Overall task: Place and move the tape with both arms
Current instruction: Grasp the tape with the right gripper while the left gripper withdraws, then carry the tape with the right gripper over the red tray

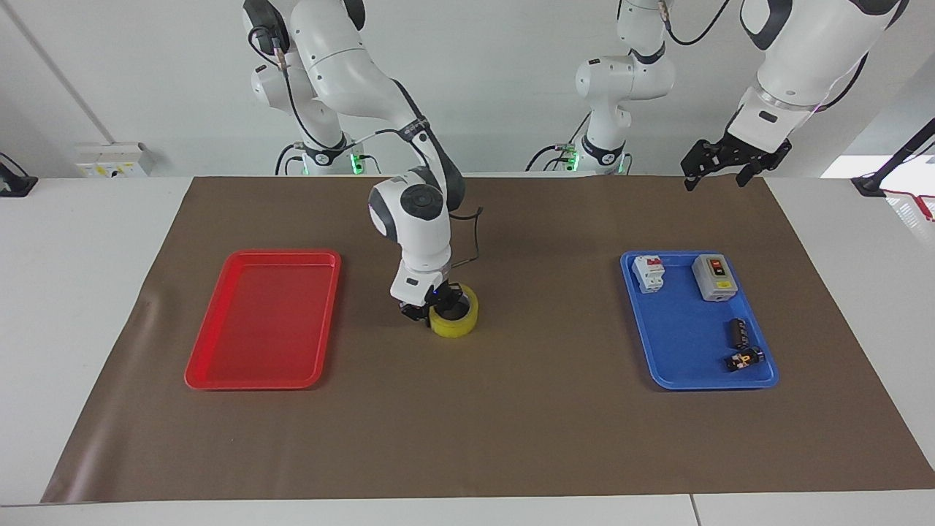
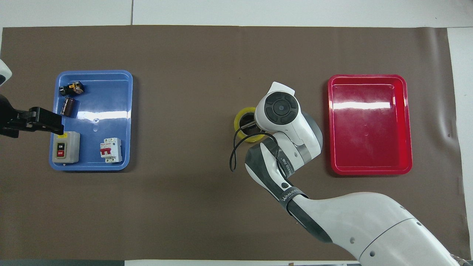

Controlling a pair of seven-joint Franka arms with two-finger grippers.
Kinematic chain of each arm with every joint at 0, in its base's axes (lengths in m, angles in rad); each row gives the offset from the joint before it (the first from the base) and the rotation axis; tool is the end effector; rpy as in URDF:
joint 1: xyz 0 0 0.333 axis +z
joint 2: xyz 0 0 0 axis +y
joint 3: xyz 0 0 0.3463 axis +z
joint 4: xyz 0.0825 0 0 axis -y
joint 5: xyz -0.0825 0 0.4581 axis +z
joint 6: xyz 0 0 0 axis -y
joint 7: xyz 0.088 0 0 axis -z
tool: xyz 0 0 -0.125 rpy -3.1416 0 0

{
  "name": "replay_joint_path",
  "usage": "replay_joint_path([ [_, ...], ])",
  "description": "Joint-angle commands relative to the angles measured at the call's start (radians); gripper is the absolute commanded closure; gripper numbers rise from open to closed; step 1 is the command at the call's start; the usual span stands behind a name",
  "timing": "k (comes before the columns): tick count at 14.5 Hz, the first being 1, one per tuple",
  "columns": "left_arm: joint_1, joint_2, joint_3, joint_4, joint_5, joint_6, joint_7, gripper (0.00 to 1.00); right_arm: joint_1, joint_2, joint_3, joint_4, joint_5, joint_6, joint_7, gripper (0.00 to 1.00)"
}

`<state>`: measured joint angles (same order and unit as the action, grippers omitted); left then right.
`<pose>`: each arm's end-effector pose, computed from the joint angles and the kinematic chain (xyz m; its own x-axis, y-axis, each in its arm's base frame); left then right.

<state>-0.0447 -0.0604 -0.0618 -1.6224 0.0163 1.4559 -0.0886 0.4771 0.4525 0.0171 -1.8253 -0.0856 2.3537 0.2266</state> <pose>0.5899 -0.0619 0.6365 0.9945 -0.0150 -0.1038 -0.0181 -0.9994 -0.0293 0.6395 0.3412 0.2557 0.9441 0.3185 0.0854 0.3162 -0.9479 0.0394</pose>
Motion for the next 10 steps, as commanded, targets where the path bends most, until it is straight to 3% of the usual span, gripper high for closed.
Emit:
replay_joint_path([
  [1,0.006,-0.018,0.000,-0.025,0.004,0.017,0.013,0.00,-0.034,-0.008,0.007,0.145,-0.013,-0.210,-0.019,1.00],
  [3,0.006,-0.028,0.007,-0.027,0.001,0.021,0.015,0.00,-0.092,-0.040,0.007,0.204,-0.013,-0.360,-0.062,1.00],
  [6,0.005,-0.027,0.007,-0.020,-0.065,0.061,0.010,0.00,-0.231,-0.168,0.006,0.146,-0.010,-0.484,-0.322,1.00],
  [8,-0.004,-0.032,-0.003,-0.025,-0.064,0.058,0.009,0.00,-0.342,-0.247,0.004,0.037,-0.010,-0.482,-0.497,1.00],
  [10,-0.003,-0.030,0.002,-0.027,-0.055,0.058,0.010,0.00,-0.467,-0.265,0.006,-0.041,-0.010,-0.412,-0.661,1.00],
])
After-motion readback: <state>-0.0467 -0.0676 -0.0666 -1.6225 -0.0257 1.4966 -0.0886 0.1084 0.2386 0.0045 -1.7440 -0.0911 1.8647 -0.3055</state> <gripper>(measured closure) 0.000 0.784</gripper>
